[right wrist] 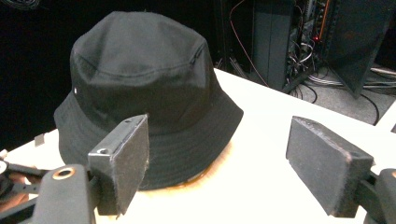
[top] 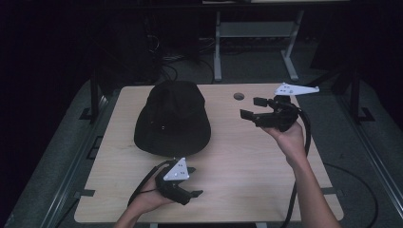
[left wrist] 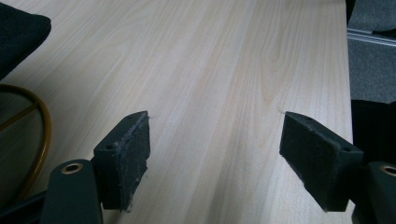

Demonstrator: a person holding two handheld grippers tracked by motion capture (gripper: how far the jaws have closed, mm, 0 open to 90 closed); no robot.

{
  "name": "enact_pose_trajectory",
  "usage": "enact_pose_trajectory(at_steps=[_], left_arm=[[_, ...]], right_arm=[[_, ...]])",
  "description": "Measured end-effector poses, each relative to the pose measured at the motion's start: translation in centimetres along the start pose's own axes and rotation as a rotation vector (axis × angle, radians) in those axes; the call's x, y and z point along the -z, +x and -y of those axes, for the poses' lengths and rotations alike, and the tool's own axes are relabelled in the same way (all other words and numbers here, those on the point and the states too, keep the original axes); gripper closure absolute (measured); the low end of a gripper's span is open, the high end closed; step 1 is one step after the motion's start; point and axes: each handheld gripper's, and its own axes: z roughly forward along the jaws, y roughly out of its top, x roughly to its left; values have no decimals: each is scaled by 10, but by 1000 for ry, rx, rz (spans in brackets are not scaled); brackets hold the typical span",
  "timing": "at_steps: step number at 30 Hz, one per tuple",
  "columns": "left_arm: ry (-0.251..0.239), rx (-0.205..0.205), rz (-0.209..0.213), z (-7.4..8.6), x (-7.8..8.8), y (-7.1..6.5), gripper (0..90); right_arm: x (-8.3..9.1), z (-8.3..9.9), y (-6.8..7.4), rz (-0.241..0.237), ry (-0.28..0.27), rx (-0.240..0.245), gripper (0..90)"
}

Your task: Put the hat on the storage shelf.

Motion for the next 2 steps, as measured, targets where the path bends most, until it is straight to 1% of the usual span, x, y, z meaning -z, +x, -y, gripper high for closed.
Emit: enact_pose_trajectory(at_steps=[2], left_arm=[[-1, 3, 5, 0, 0, 0, 238]], right_arm=[[3, 3, 0, 3, -3, -3, 206]])
